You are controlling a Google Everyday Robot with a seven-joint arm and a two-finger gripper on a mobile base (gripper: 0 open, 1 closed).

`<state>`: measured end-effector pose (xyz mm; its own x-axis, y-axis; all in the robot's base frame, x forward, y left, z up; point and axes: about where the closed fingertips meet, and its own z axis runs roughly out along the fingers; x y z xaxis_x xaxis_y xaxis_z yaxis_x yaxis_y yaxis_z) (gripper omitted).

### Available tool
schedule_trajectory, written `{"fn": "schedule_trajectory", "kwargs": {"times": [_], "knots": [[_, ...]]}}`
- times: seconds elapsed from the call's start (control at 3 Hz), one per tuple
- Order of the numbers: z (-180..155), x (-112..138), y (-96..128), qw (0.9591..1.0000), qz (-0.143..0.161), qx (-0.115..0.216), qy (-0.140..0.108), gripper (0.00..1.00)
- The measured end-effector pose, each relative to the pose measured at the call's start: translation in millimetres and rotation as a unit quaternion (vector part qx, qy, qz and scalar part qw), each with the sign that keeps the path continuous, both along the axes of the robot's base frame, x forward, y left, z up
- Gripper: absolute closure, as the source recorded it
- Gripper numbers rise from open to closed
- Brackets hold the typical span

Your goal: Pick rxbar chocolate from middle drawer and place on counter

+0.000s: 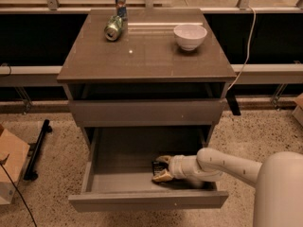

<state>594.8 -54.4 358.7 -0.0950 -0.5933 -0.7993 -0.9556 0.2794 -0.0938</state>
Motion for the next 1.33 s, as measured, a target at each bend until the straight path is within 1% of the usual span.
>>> {"fn": "schedule_trajectory", "kwargs": {"times": [0.33, 0.67, 1.0, 1.33], "knots": [[23.9, 0.6, -1.7, 0.9995, -0.004, 0.028, -0.016, 0.97], [52.4, -2.7, -0.4, 0.9971, -0.004, 0.071, -0.026, 1.00], [74.6, -10.3, -1.8, 0.9951, -0.001, 0.093, -0.032, 1.00], [107.1, -27.5, -6.1, 0.9931, 0.003, 0.109, -0.044, 1.00]]}}
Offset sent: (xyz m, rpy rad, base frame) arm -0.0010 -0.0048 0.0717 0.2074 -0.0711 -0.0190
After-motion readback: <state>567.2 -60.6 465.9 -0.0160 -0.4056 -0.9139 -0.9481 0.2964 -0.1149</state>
